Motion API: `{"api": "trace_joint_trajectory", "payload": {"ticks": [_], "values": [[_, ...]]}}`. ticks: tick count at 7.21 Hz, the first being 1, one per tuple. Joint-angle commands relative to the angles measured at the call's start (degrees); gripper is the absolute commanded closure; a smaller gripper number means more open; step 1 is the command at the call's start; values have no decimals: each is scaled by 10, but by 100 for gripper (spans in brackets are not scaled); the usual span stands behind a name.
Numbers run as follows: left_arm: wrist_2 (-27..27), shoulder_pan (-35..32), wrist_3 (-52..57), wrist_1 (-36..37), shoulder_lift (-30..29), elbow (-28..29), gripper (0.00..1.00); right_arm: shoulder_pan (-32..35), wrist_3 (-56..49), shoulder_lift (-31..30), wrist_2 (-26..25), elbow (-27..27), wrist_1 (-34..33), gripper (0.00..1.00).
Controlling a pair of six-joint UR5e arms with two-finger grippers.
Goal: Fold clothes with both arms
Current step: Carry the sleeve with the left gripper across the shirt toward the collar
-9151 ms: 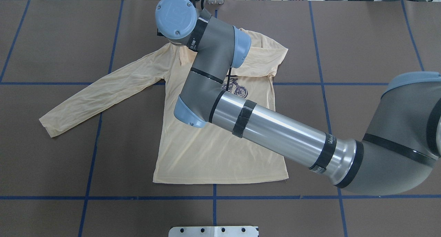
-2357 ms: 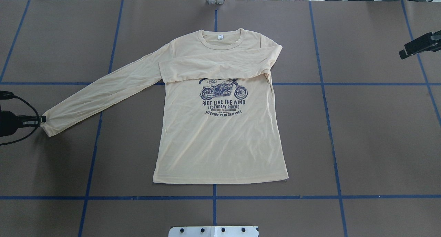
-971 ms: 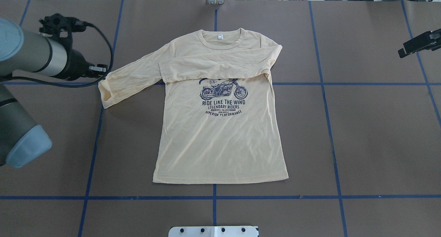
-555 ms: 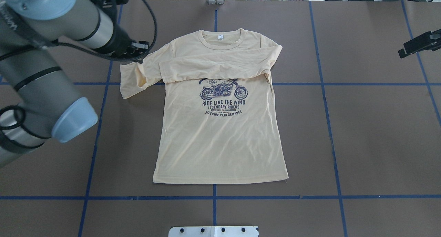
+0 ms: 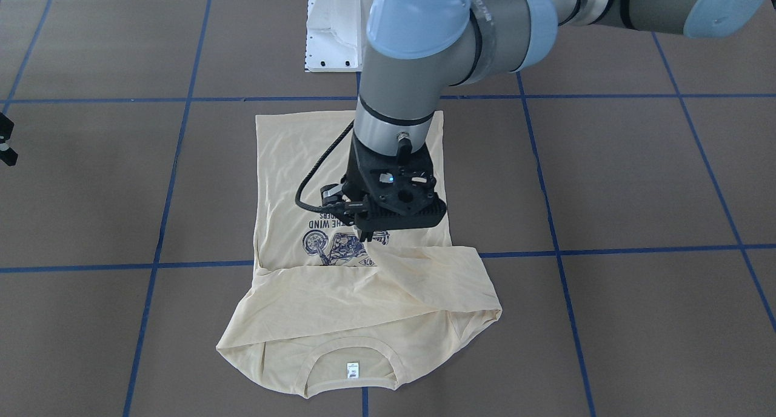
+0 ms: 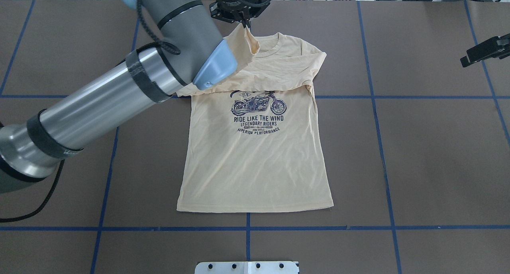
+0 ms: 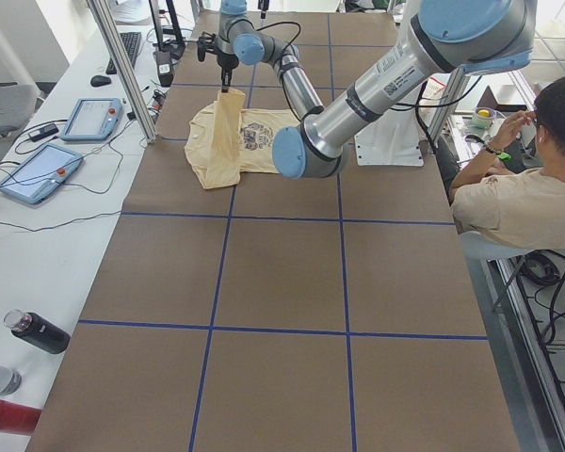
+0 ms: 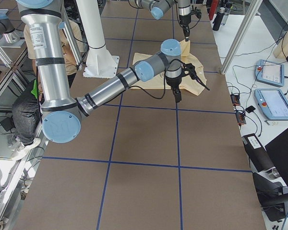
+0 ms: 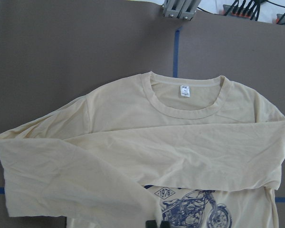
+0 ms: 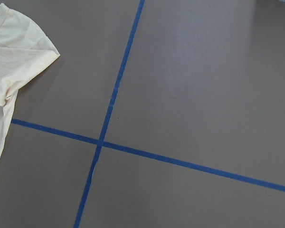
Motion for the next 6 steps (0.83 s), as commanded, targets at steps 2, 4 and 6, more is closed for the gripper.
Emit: {"api": "trace_joint_trajectory", "payload": {"ticks": [2,4,6], "values": [[21,43,-79,-123,-55,150,100,0,1,1,0,-1,0,0],[70,79,-162,-175,-76,210,100,0,1,1,0,-1,0,0],[136,109,-244,-259,-115,284,100,0,1,1,0,-1,0,0]]}}
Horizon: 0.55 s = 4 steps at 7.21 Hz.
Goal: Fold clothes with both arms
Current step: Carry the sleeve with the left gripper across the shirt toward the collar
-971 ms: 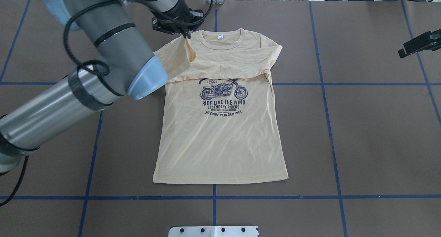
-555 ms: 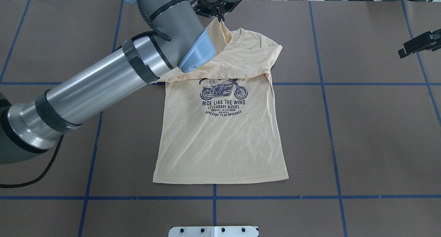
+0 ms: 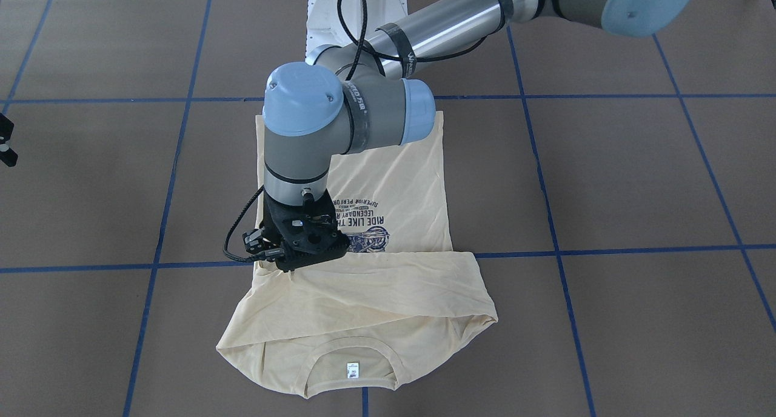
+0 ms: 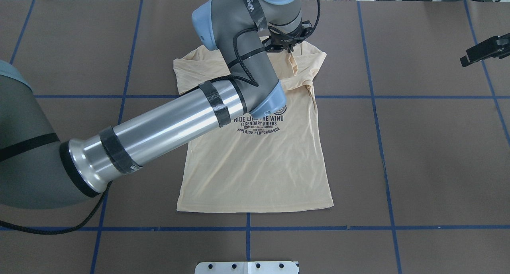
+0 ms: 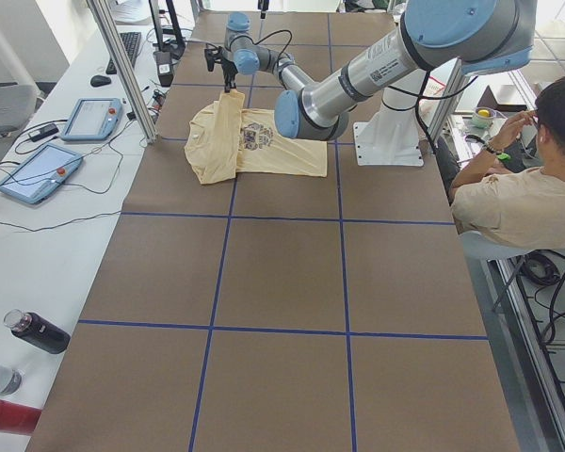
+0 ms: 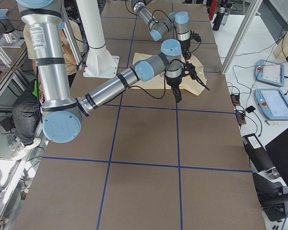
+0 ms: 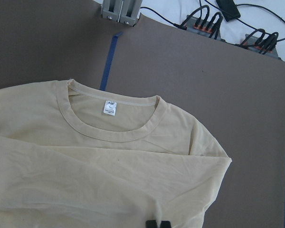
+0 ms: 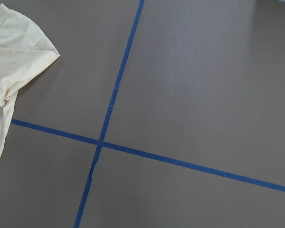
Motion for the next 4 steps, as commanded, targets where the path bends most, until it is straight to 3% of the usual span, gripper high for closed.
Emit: {"api": "trace_joint_trajectory", "payload": {"ticks": [1,2,3,4], "values": [[74,30,-75,-81,-33,63,100,0,0,0,0,1,0,0],[101,36,-104,-99,-42,85,76,0,1,0,0,2,0,0],[103,36,-103,-100,-43,89,6,0,4,0,0,2,0,0],[102,36,-98,-100,-44,89,0,0,6,0,1,3,0,0]]}}
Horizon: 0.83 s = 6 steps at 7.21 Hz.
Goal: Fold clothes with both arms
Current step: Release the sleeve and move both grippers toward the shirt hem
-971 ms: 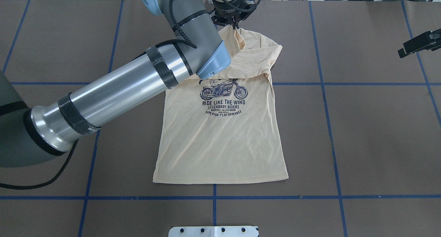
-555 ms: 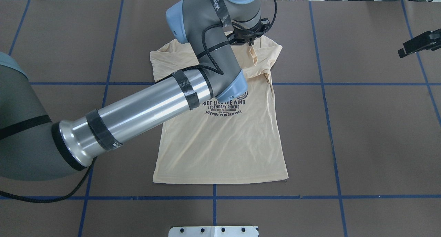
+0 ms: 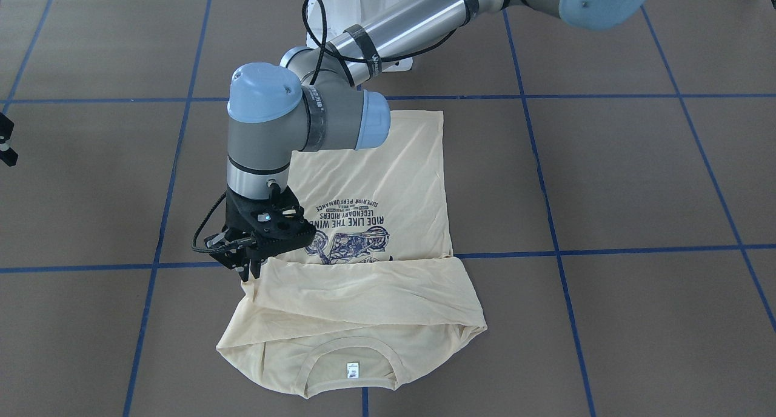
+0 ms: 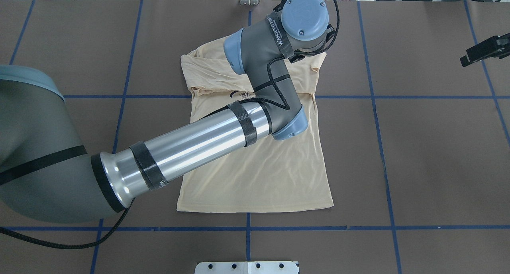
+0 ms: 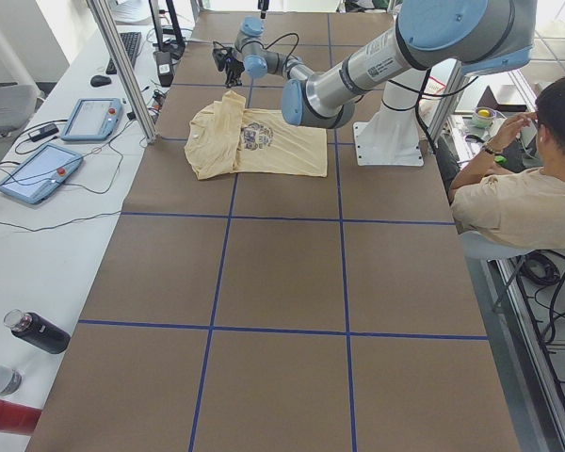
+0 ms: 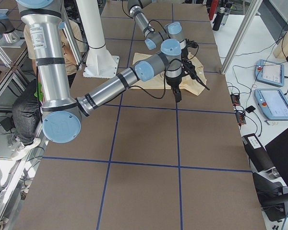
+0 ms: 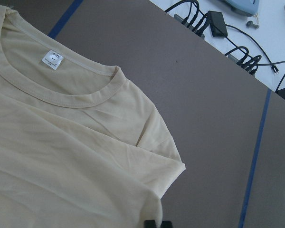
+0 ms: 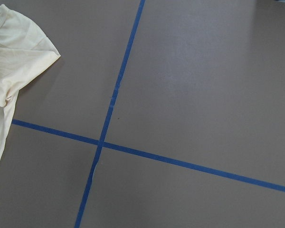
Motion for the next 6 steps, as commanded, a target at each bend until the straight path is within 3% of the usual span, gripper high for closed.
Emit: {"api": "trace_joint_trajectory", "payload": {"ticks": [1,3,4,5,6], "values": [[7,3,12,-5,-4,6,0,0,2,0,1,2,0,0],[0,4,57,-5,-4,-1,0,0,7,0,1,3,0,0],[-34,5,92,1,11,-35,0,-3,41,1,-1,6,2,0],[-83,4,116,19,65,-108,0,-12,69,1,0,4,37,0],[-90,4,163,78,135,-217,0,-26,106,-6,-1,2,68,0]]}}
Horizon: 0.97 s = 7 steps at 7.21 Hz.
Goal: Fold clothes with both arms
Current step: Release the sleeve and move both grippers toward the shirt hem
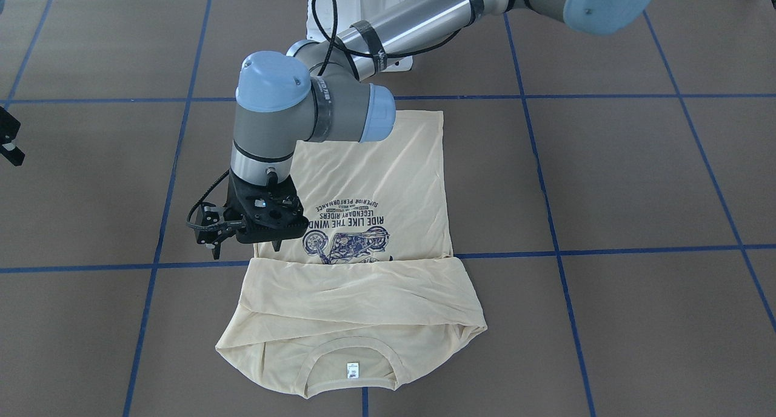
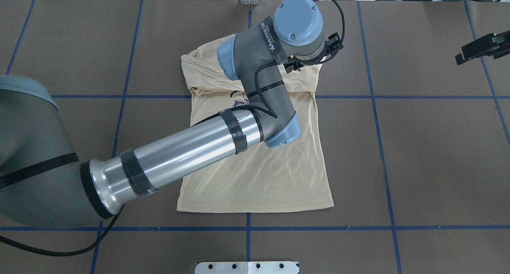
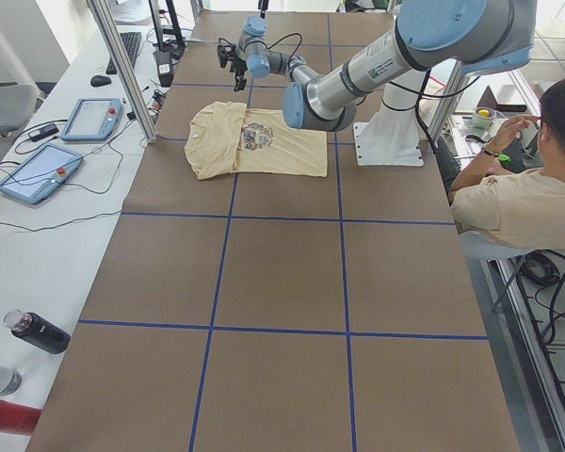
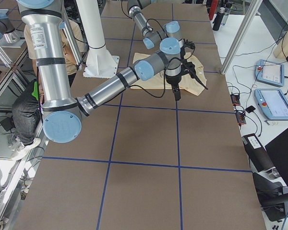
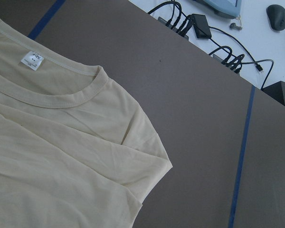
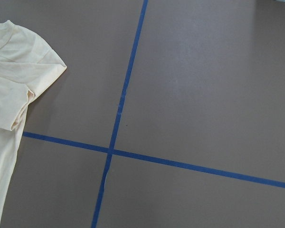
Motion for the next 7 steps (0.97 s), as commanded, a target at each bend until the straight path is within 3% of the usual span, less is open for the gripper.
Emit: {"api": "trace_joint_trajectory", "payload": {"ticks": [1,3,4,5,6,7], "values": [[-27,-1,94,115,155,-237,0,-22,63,-6,-1,2,46,0],[-28,-1,155,138,342,-468,0,-69,140,-22,-7,19,86,0],[-28,-1,159,147,408,-541,0,-101,187,-53,-15,34,136,0],[-29,2,162,153,455,-594,0,-146,229,-85,-54,61,164,0],[-28,3,162,152,508,-633,0,-223,289,-102,-126,87,166,0],[-21,22,162,148,545,-636,0,-310,342,-121,-213,104,165,0]]}}
